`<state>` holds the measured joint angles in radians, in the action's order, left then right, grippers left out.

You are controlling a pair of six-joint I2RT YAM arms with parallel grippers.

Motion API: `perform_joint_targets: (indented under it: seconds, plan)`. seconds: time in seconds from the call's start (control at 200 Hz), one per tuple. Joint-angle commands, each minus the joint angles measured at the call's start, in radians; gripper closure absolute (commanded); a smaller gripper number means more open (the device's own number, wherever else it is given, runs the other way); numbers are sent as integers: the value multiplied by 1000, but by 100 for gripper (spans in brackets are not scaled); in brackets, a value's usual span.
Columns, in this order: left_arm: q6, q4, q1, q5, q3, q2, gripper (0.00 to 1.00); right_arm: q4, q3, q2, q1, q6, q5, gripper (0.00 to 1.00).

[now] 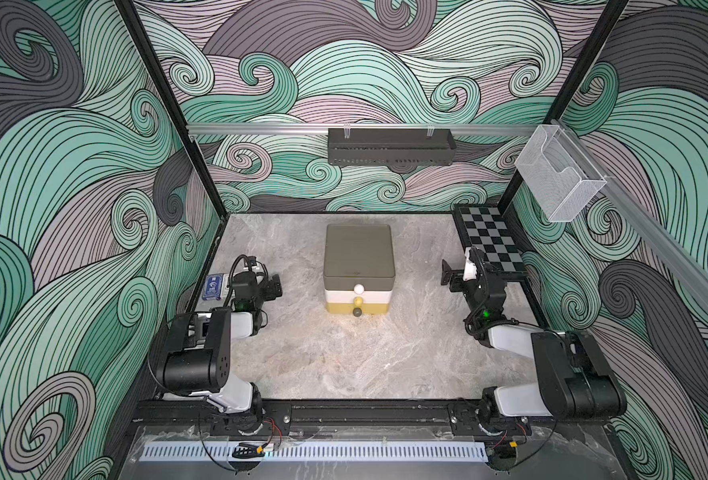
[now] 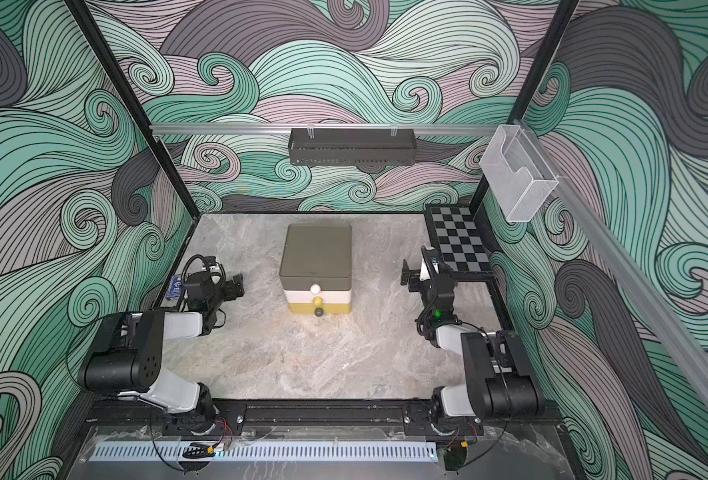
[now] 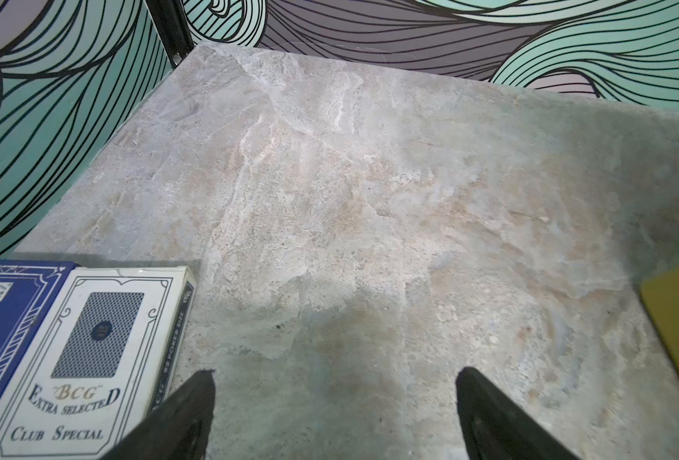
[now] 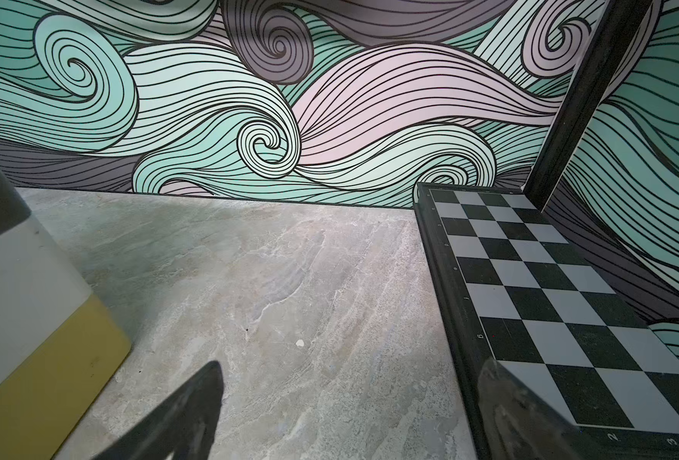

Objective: Take the sponge out of the drawer
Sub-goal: Adjust the storage box at the center of the board.

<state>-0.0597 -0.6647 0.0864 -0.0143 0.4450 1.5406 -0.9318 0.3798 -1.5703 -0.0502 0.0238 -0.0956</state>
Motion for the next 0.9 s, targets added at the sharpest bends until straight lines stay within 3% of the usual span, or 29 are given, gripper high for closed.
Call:
perform_joint_targets:
  seconds: [0.0,0.615,0.896]
  plan:
    - [19,8,-5,7,34,-11,1,-12,3,5,4,18,13,2]
    - [15,10,3,22,34,-11,1,5,11,3,19,12,48,3]
    - [27,21,2,18,48,-20,50,-4,4,7,18,13,45,24]
